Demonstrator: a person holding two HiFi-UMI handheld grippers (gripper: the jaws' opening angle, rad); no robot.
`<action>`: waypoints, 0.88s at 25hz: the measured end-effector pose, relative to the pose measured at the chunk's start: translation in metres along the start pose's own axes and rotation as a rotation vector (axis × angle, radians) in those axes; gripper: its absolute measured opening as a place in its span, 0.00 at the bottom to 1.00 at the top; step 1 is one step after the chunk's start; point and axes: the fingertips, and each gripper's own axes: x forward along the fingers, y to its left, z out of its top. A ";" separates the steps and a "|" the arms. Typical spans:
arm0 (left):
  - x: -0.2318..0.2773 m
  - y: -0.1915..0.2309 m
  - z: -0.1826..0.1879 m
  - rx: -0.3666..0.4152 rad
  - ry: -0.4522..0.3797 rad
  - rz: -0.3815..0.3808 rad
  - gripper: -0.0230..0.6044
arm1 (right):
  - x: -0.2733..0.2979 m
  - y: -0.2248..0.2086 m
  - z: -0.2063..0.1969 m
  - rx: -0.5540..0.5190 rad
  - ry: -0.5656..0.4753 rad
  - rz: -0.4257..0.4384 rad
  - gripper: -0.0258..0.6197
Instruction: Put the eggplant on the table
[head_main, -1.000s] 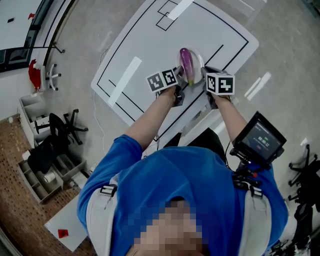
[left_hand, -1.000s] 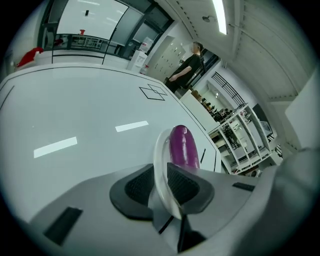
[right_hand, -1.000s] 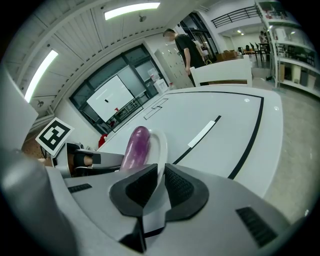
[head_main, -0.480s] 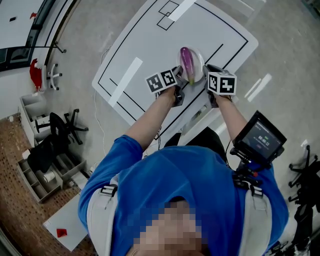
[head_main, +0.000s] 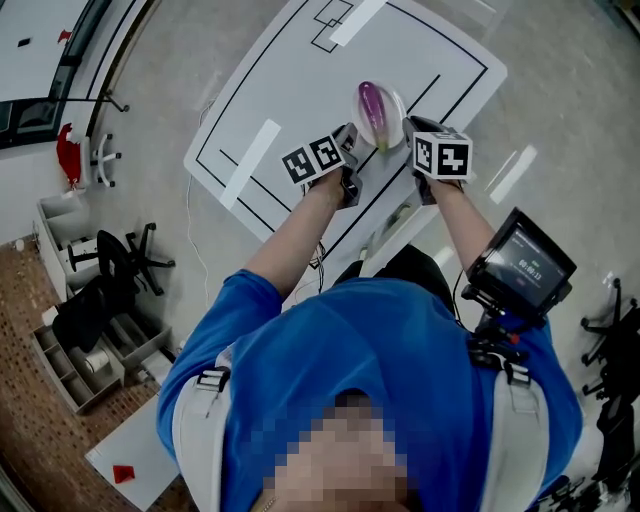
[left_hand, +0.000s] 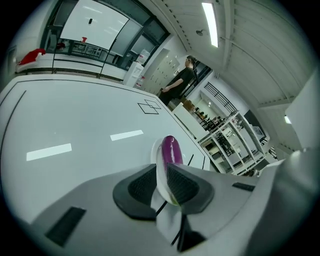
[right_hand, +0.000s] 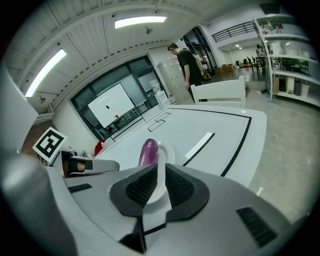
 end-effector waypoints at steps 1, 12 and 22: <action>0.001 -0.001 0.000 0.001 -0.004 -0.008 0.15 | -0.001 -0.002 0.001 0.000 -0.007 -0.004 0.11; -0.043 -0.027 0.007 0.045 -0.069 -0.137 0.05 | -0.042 0.021 0.004 0.004 -0.107 -0.026 0.10; -0.140 -0.055 -0.023 0.080 -0.116 -0.301 0.05 | -0.131 0.084 -0.029 0.014 -0.222 -0.057 0.04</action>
